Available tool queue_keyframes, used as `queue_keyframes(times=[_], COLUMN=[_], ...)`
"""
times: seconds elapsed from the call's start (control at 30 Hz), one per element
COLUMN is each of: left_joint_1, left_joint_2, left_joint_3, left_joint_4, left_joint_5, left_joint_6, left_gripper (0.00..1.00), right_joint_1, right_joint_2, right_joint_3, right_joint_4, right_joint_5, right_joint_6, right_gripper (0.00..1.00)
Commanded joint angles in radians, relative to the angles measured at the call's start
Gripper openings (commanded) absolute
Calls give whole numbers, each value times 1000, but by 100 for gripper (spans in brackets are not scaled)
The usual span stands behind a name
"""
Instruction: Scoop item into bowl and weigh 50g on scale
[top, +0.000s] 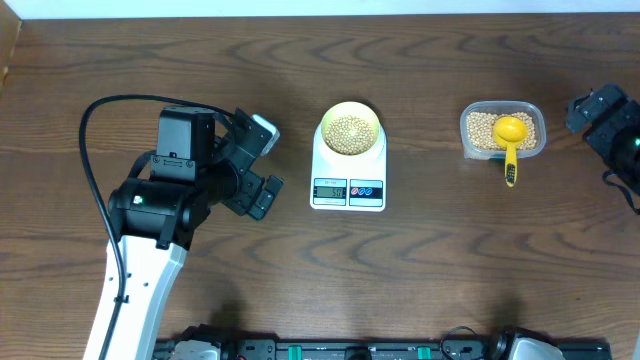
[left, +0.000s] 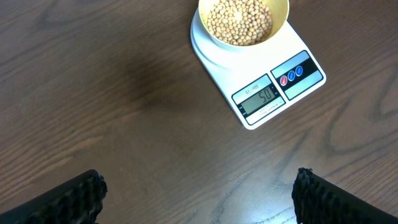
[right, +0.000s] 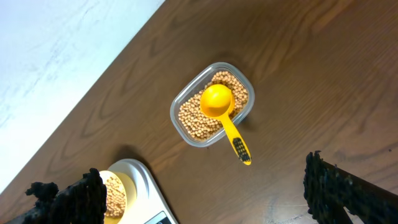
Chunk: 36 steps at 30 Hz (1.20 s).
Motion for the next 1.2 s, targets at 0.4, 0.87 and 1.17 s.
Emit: queue_keyframes(times=[0.4,0.87,1.17], left_joint_1=[4,4,4], left_joint_2=[3,3,3], left_joint_3=[-1,-1,-1], left_joint_4=[-3,-3,-3], left_joint_5=[15,15,15], left_joint_6=[13,13,13], left_gripper=[98,98,98], right_joint_1=[31,173,225], right_joint_2=[-93,-682,-889], right_joint_3=[-40,-778,-1197], right_joint_4=[54,688,1009], right_joint_5=[38,139,139], right_joint_6=[-322,-470,-542], right_gripper=[99,99,99])
